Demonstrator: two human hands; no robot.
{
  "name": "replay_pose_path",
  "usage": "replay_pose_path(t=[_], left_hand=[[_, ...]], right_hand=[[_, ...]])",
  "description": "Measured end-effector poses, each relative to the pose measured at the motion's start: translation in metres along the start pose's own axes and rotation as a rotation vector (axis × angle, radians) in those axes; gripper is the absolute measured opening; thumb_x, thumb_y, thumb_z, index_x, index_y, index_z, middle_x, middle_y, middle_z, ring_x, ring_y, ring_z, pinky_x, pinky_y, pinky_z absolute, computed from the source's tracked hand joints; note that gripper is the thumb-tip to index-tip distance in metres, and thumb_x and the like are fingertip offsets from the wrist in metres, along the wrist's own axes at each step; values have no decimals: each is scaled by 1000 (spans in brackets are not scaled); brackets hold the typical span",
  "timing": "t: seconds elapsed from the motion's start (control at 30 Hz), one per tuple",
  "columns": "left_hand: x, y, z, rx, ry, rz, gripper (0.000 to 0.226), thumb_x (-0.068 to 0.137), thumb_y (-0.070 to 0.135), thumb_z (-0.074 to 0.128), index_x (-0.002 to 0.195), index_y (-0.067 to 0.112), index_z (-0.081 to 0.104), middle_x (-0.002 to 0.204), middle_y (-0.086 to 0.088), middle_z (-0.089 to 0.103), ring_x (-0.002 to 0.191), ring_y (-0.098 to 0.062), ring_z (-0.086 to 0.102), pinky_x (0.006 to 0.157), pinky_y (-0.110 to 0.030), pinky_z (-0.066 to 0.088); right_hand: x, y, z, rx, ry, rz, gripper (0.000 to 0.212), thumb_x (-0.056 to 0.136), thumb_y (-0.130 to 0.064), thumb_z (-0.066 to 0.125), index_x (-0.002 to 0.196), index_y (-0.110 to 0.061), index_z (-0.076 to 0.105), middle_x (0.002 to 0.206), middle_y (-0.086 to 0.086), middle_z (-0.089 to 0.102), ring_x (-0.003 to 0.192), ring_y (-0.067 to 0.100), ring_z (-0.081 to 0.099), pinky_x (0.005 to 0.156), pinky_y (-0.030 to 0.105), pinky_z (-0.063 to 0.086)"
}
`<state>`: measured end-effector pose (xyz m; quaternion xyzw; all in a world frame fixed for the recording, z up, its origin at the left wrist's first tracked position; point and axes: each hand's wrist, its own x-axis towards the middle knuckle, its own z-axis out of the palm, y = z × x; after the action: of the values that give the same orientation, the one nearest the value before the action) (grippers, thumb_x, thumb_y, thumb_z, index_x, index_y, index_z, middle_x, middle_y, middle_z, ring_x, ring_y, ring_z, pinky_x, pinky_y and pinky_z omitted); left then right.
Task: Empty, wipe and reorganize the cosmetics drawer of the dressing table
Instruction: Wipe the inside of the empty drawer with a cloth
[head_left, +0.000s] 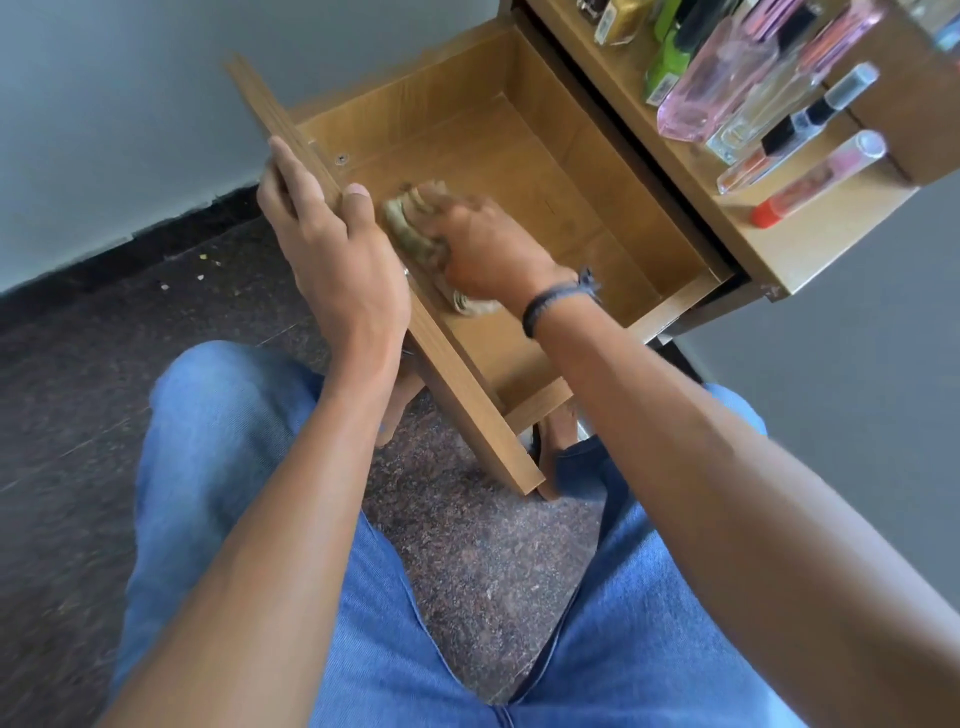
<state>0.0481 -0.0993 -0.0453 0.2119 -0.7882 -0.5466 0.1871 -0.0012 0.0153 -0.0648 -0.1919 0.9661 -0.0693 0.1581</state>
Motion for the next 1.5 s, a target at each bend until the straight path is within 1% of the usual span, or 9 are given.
replay_pose_path(t=[0.1,0.23,0.33,0.4,0.53,0.67,0.93,1.17,1.5], left_hand=[[1,0,0,-6,4,-8,62,100,13,43,157,4,21,160,-8,23,146,-17,28,117,-29,28],[0,-3,0,-21,17,-4,62,100,12,45,156,3,23,159,-8,26,145,-17,29,109,-8,21],[-1,-4,-1,-29,12,-6,61,100,14,44,157,4,23,160,-6,24,144,-14,29,99,3,16],[-3,-3,-2,-20,10,-9,61,101,16,44,158,7,23,162,-3,23,144,-12,29,103,-1,21],[-3,0,-1,-18,29,-14,60,101,15,45,158,9,24,161,-1,25,144,-13,31,113,-31,33],[-4,0,-1,-15,10,-25,60,102,14,45,158,10,23,161,0,24,145,-14,31,114,-39,34],[-2,-1,-1,-13,-24,-8,59,104,15,42,158,8,20,162,0,21,145,-11,30,115,-33,32],[-1,-3,-3,42,-28,14,59,104,18,42,158,8,20,162,-1,21,144,-14,31,114,-34,35],[-3,-2,-2,54,-17,25,59,104,16,43,158,6,21,162,-2,22,145,-15,32,115,-35,34]], right_hand=[[31,-6,-4,92,99,99,55,105,-16,43,159,-25,33,166,4,30,152,25,28,122,33,26],[35,-26,8,105,120,42,52,105,-13,45,155,-25,39,165,-3,29,146,27,32,117,37,35],[23,-22,11,16,101,-76,53,107,-17,42,159,-26,32,168,-4,23,154,19,19,121,30,24],[9,-12,13,-45,97,-137,57,104,-17,45,159,-25,32,166,-1,27,154,15,19,117,26,19],[-10,-2,13,-13,96,-166,56,99,-19,52,154,-27,42,159,0,38,144,15,33,111,23,19],[20,-6,11,-32,85,-150,47,107,-28,40,155,-28,41,163,-2,29,144,22,32,114,30,25],[46,-9,7,-18,106,-77,51,108,-46,33,157,-34,35,161,-7,31,143,26,25,112,45,34],[53,54,-16,27,181,68,43,106,-29,43,147,-19,53,159,7,39,148,34,25,122,48,23],[52,59,-4,169,213,302,56,107,-36,27,162,-24,19,171,-1,8,157,17,2,125,49,12]])
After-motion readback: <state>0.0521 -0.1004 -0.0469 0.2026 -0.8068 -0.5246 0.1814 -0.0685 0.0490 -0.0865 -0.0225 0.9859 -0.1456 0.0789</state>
